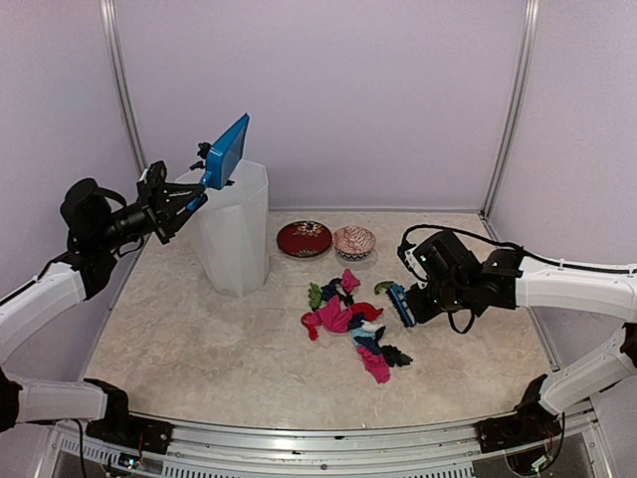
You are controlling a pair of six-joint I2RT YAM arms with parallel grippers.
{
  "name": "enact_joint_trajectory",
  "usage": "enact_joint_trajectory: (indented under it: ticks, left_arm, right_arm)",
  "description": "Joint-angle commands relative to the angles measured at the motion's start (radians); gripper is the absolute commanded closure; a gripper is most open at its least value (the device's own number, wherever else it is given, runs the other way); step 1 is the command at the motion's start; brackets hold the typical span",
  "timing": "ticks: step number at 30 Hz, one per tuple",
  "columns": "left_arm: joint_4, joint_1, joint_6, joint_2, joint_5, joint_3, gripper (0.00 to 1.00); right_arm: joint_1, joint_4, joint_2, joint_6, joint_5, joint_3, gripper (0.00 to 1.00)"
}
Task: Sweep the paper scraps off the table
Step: Dump the paper scraps in the dustpan into the trash bin.
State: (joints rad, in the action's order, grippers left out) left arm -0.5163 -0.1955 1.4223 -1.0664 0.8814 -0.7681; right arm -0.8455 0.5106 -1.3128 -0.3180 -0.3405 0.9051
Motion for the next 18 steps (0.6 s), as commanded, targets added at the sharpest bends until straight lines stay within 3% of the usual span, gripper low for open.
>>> enact_joint_trajectory:
  ticks: [1,4,18]
  left_arm:
    - [-0.372,0.011,0.302,-0.039,0.001,0.086,1.0]
    - [-0.501,0.014,0.404,-0.062,-0.032,0.121,1.0]
    - [-0.478,0.016,0.399,-0.079,-0.06,0.114,1.0]
  right_arm:
    - [0.011,-0.015,0.014,-0.017,0.001,-0.013,1.0]
    - [0.011,-0.015,0.017,-0.019,0.003,-0.014,1.0]
    - [0.011,-0.017,0.026,-0.014,-0.007,-0.018,1.0]
